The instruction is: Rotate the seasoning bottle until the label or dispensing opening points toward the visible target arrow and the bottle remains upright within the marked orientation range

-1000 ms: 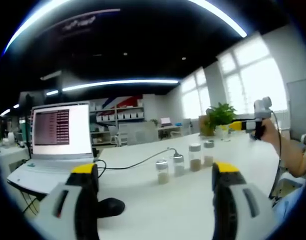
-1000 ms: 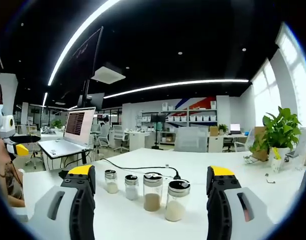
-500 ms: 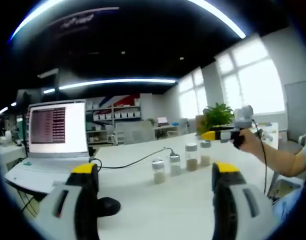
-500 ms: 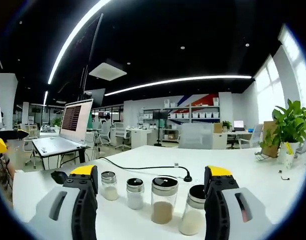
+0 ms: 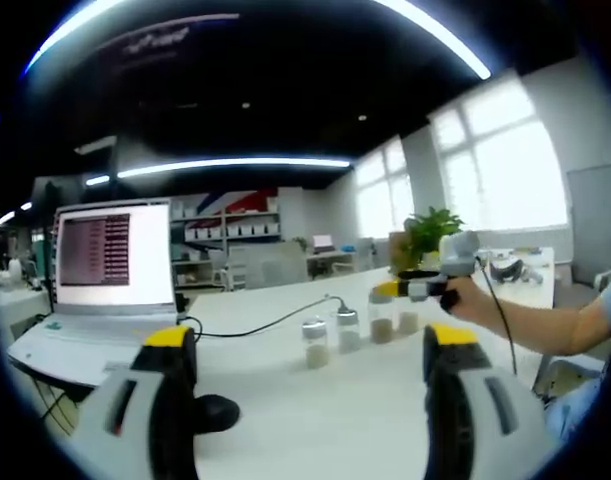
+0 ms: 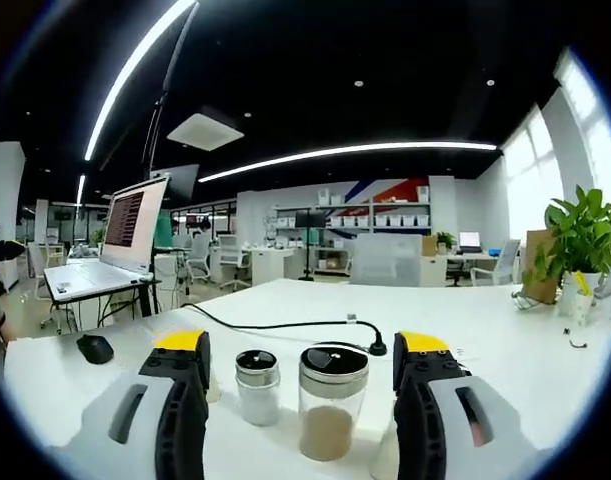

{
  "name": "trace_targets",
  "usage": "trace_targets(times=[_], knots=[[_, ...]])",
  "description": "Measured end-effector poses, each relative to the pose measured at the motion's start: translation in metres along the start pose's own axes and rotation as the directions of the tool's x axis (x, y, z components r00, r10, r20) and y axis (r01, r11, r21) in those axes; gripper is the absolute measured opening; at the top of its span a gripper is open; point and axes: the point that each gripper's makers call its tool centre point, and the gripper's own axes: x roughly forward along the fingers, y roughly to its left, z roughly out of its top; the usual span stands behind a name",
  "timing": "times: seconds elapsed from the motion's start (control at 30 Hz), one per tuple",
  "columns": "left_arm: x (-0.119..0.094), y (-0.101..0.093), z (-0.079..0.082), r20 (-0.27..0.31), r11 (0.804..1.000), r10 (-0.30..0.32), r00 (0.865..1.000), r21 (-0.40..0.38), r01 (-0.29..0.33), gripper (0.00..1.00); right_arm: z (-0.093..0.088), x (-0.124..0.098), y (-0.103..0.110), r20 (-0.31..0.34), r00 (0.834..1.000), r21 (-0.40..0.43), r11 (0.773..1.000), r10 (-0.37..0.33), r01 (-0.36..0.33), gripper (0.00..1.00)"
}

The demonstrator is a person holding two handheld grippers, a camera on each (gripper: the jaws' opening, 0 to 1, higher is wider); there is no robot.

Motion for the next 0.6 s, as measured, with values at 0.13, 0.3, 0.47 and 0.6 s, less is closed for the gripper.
trace_targets(times=[0.13, 0.3, 0.47, 0.6], knots=[[-0.001, 0.000, 0.001, 0.003, 1.000, -0.001, 1.000, -0.002, 0.001, 1.00, -0.002, 0.011, -0.001, -0.001, 1.000, 0.007, 1.000, -0.023, 0.023, 0.68], [-0.001, 0.001, 0.002, 0.008, 1.000, -0.001, 1.000, -0.005, 0.001, 1.00, -0.003, 0.018, -0.005, -0.001, 0.998, -0.024, 0.998, -0.064, 0.064, 0.61], [-0.001, 0.001, 0.003, 0.012, 1.000, -0.006, 1.000, -0.007, 0.006, 1.00, -0.010, 0.023, -0.009, -0.016, 0.996, -0.030, 0.995, -0.093, 0.092, 0.60], [-0.001, 0.002, 0.004, 0.015, 1.000, -0.006, 1.000, -0.009, 0.006, 1.00, -0.017, 0.026, -0.015, -0.030, 0.993, -0.034, 0.993, -0.115, 0.114, 0.56]])
